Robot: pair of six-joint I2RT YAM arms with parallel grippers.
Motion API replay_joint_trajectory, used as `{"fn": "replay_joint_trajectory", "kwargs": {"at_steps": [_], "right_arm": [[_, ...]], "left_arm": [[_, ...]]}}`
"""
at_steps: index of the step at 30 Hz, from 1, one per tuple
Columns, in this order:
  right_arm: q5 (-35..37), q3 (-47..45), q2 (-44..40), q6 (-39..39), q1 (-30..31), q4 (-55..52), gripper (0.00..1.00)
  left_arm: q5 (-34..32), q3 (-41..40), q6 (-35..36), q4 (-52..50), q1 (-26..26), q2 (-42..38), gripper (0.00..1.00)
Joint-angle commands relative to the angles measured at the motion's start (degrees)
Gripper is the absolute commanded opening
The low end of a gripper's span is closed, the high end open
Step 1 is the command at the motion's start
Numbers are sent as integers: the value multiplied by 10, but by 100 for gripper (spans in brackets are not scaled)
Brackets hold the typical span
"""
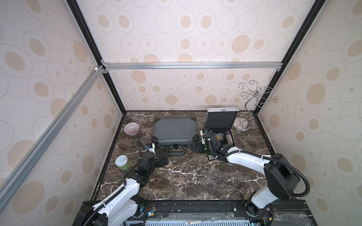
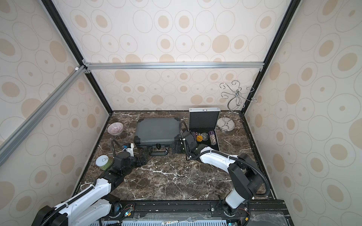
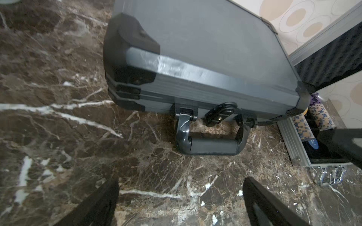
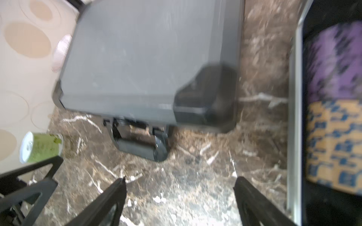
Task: Open the poker set cases
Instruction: Pick up the poker set case from the center of the board.
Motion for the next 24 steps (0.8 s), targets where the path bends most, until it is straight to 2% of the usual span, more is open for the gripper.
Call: {"fn": "replay_joint_trajectory", "kwargs": {"at_steps": [1, 11, 18, 24], "right_arm": [[8, -29, 6, 47, 22, 63, 85], [-8, -17, 106, 99, 49, 137, 73], [-12, -6, 154, 121, 52, 172, 73], [-9, 8, 177, 127, 52, 182, 76]], "left_arm": [[8, -18, -38, 92, -4, 18, 99], [74, -20, -43, 215, -3, 146, 99], [106, -4, -42, 267, 7, 215, 98], [141, -6, -49, 312, 23, 255, 94]]}}
